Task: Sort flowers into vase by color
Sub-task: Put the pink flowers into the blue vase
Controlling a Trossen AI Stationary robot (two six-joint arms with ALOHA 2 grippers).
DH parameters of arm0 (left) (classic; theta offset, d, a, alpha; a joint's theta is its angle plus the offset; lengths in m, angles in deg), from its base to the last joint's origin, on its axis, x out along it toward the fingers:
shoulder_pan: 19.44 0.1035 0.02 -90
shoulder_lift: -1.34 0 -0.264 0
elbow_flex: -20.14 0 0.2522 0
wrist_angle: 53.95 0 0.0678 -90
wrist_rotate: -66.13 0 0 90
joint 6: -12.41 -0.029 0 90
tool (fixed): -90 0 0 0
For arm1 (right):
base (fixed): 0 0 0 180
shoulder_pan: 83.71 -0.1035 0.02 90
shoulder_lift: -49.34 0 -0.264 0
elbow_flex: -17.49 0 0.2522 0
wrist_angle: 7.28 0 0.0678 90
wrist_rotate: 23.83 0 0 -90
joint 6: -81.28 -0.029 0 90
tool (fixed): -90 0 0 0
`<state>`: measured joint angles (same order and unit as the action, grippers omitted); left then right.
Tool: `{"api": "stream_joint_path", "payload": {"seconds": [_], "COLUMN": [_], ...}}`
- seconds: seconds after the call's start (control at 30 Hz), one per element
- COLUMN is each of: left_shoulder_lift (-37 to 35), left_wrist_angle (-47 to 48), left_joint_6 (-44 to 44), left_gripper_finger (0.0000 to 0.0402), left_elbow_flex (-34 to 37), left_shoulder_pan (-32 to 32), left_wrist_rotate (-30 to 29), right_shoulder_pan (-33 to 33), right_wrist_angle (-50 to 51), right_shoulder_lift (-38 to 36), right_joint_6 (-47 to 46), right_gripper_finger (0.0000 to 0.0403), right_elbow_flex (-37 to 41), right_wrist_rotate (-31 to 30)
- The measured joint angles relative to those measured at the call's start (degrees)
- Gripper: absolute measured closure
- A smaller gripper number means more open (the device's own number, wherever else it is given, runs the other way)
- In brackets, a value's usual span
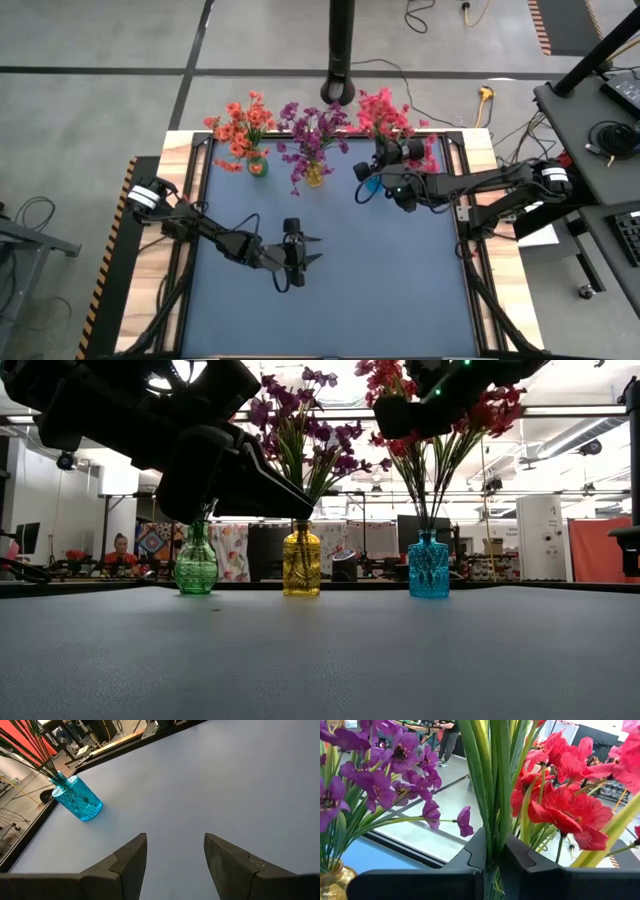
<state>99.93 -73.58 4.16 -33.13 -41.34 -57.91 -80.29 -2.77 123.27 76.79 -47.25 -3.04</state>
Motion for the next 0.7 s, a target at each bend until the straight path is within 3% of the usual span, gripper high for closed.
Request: {"api": "stream_joint_path", "payload": {"seconds": [0.7], "left_shoulder_lift": [0.00], "left_wrist_angle": [-0.04], "left_joint_6": [0.02], "left_gripper_finger": [0.0221], "left_elbow_flex": [0.00], "left_shoulder_pan": [-0.02], "left_wrist_rotate": [0.00], "right_shoulder_pan": [0.00], "right_wrist_angle": [0.00], "right_shoulder_lift": [0.02], "right_joint_6": [-0.13], "right_gripper_finger": [0.0374], "right_elbow_flex": [1.91], "right_wrist_rotate": [0.07]}}
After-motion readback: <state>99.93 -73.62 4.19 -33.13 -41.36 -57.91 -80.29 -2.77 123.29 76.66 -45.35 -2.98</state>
